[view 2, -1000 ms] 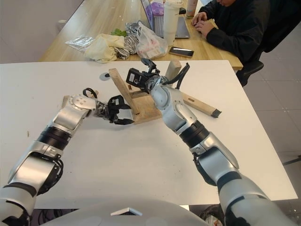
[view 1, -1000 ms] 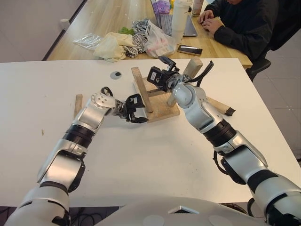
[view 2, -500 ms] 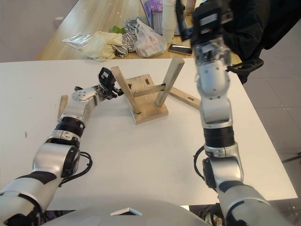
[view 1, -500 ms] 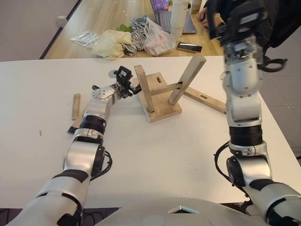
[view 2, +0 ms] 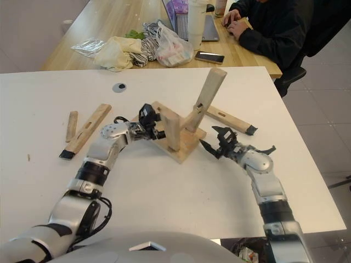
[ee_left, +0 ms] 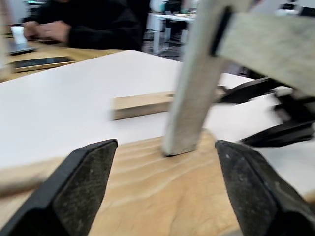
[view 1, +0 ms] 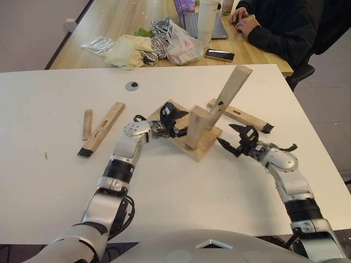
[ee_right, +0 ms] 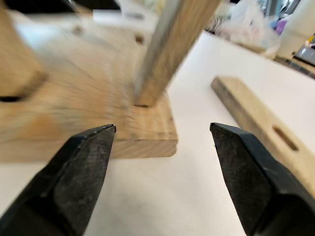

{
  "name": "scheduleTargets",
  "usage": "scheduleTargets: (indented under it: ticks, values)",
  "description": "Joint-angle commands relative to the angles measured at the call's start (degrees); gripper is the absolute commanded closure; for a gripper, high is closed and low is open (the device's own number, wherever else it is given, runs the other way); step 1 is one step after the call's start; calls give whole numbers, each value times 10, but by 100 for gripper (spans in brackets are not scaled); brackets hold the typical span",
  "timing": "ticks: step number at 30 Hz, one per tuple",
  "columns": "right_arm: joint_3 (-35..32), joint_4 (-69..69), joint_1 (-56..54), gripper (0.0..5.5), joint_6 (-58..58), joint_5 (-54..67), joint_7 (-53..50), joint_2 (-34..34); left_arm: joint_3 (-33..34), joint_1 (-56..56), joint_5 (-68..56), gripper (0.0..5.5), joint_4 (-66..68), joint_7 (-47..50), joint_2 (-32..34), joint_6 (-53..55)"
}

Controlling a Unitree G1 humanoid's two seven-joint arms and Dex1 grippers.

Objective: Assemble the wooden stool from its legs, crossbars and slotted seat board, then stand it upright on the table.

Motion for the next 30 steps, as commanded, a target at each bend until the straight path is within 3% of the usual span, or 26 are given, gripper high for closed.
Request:
scheduleTargets:
  ticks: [1, 6, 11, 17, 22, 25, 30]
  values:
    - [9, 163, -107, 194, -54, -62, -72, 31, -67, 35, -21, 185, -125, -17, -16, 71]
    - [-9, 223, -121, 194, -104, -68, -102, 32, -47, 38, -5, 185, -140, 5, 33, 97]
    - [-63, 116, -37, 194, -96, -31, -95, -2, 9, 63, -29, 185, -197, -30, 134, 112]
    - [-118, -100, 159, 194, 7, 119, 57, -71, 50, 21, 12, 185, -82, 29, 160, 70]
    - [-112, -194, 285, 194, 91, 177, 173, -131, -5, 34, 99, 185, 43, 32, 174, -42]
    - [-43, -184, 229, 194, 78, 105, 138, -86, -33, 68, 93, 185, 28, -39, 189, -45]
    - [45, -3, 27, 194, 4, -49, -28, 56, -52, 78, 99, 185, 31, -71, 195, -47]
